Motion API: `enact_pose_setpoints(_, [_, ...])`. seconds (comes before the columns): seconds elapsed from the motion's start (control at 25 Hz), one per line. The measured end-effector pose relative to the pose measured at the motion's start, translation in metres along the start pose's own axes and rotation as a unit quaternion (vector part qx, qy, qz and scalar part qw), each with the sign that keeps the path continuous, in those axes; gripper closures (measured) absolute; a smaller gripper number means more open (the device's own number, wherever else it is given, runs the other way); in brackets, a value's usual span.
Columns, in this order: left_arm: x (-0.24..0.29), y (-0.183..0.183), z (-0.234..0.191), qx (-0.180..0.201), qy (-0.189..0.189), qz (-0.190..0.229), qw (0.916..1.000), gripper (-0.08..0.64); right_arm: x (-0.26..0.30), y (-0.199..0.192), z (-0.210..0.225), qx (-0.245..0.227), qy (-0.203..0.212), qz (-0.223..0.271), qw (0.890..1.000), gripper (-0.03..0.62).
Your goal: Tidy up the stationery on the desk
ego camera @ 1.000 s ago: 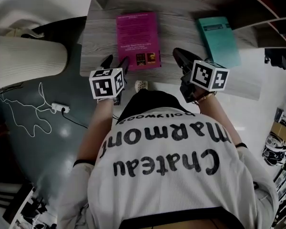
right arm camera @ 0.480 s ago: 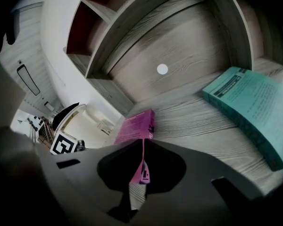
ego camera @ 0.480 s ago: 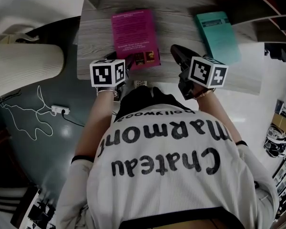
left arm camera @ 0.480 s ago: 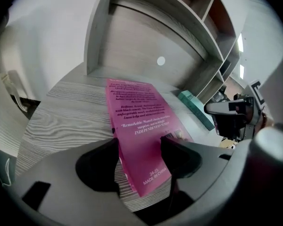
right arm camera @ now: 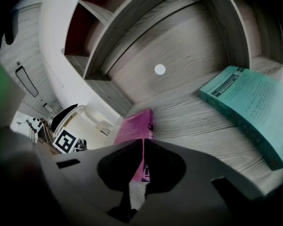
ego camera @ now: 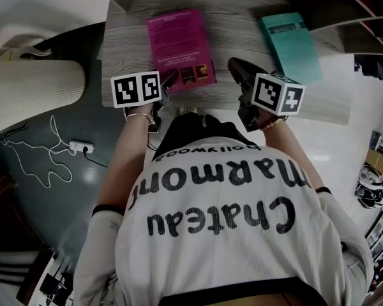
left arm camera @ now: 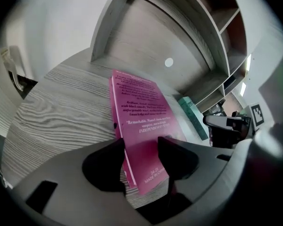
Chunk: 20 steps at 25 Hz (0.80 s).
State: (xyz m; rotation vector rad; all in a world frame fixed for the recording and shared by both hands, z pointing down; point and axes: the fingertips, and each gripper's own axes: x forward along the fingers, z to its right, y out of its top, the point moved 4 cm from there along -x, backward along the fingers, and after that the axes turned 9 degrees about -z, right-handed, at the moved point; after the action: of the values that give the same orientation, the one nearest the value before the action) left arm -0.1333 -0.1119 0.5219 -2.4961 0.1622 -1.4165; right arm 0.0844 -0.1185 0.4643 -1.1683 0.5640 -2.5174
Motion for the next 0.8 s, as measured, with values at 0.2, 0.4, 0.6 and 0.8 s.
enact_pose_setpoints(0.2, [-0.004,-0.002,0.002,-0.004,-0.004,0.026,0.9996,0.355,0.000,-0.003,0.003,0.001,-0.002,-0.004,1.000,0.568])
enact_pose_setpoints(0.4, [-0.013,0.000,0.003,-0.003,-0.007,0.048,0.9988,0.387,0.000,-0.006,0.003,0.003,-0.003,-0.008,1.000,0.568])
enact_pose_setpoints(0.6, [-0.017,-0.001,0.005,-0.016,-0.023,0.045,0.9986,0.424,0.001,-0.007,0.005,0.006,0.000,-0.011,1.000,0.568])
enact_pose_setpoints(0.8, [-0.022,-0.001,0.010,-0.017,-0.026,0.054,0.9980,0.455,0.002,-0.012,0.005,-0.005,0.017,-0.017,1.000,0.568])
